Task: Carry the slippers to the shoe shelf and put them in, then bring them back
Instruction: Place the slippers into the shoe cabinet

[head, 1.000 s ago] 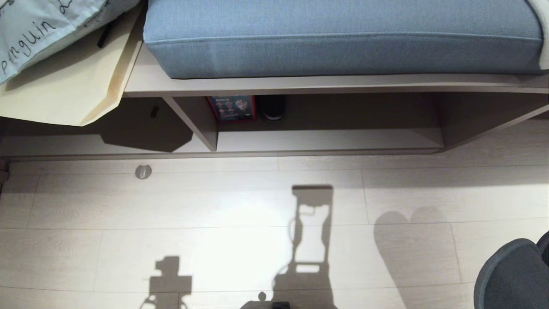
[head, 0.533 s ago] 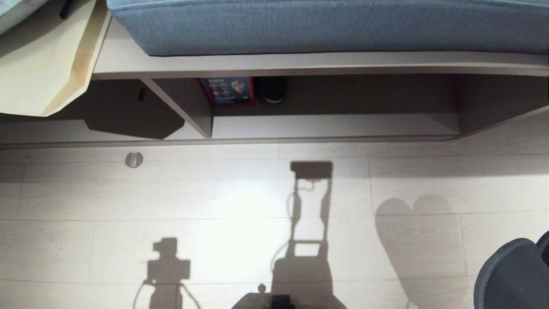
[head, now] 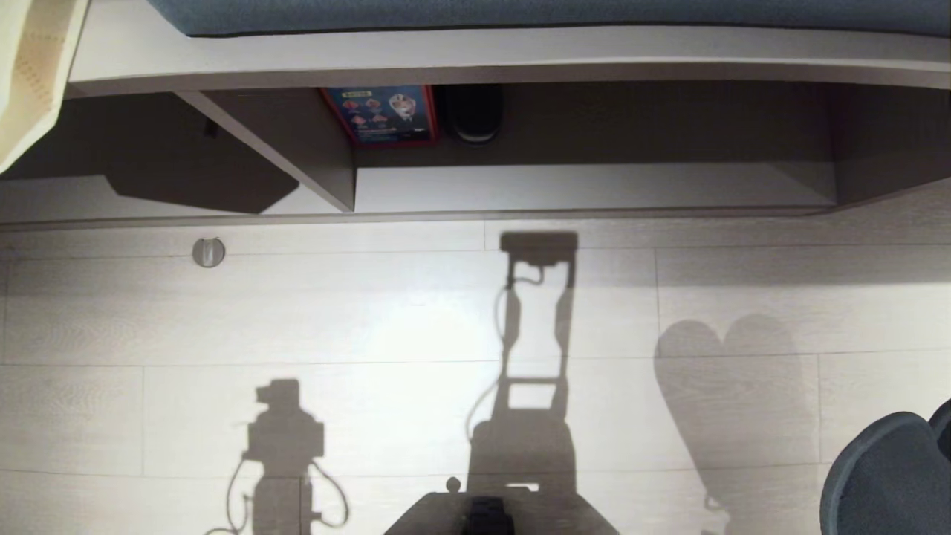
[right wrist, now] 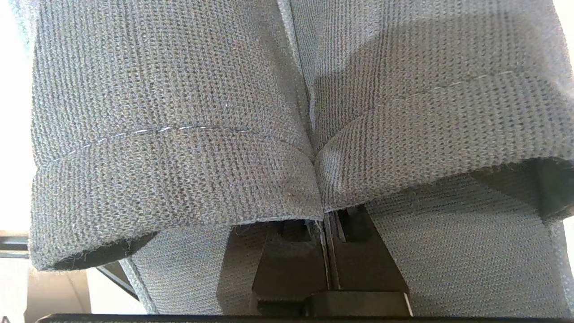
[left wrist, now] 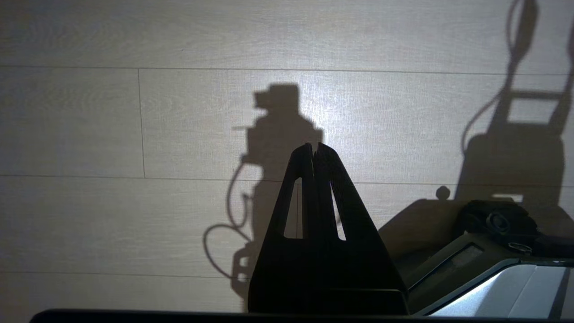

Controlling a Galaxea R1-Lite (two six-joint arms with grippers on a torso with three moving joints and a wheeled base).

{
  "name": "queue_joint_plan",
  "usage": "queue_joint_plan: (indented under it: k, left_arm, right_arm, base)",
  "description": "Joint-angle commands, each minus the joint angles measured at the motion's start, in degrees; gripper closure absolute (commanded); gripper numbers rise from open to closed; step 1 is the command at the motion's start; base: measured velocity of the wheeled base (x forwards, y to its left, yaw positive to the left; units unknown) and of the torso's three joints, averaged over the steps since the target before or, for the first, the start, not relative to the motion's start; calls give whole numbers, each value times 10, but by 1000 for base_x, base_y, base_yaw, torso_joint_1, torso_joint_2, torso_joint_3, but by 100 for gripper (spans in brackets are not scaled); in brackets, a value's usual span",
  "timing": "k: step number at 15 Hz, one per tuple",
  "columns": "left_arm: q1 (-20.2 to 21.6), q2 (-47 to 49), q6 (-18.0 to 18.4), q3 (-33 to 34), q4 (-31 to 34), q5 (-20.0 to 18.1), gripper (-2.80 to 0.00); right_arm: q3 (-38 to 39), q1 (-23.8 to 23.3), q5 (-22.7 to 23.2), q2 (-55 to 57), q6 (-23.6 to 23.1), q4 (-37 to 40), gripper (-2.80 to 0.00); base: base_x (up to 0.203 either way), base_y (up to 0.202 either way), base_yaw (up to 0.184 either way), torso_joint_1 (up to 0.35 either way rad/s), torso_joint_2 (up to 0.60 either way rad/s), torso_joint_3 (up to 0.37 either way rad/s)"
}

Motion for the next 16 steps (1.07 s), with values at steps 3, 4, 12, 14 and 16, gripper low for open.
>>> queue_joint_plan:
  k: [3, 4, 12, 14, 16]
  left_arm:
    - [0, 1, -1, 0, 1, 0, 0]
    - [0, 0, -1, 0, 1, 0, 0]
    - [0, 0, -1, 0, 1, 0, 0]
    - [0, 0, -1, 0, 1, 0, 0]
    - [0, 0, -1, 0, 0, 0, 0]
  right_arm:
    - [0, 0, 0, 1, 1, 0, 0]
    - [0, 0, 0, 1, 0, 0, 0]
    - [0, 0, 0, 1, 1, 0, 0]
    - [0, 0, 0, 1, 1, 0, 0]
    - [0, 0, 0, 1, 0, 0, 0]
  base:
    - [0, 0, 0, 3, 4, -196]
    - [0, 0, 0, -2, 2, -188]
    - [0, 0, 0, 3, 1, -198]
    - [0, 0, 0, 3, 3, -201]
    - [0, 0, 0, 2, 0, -200]
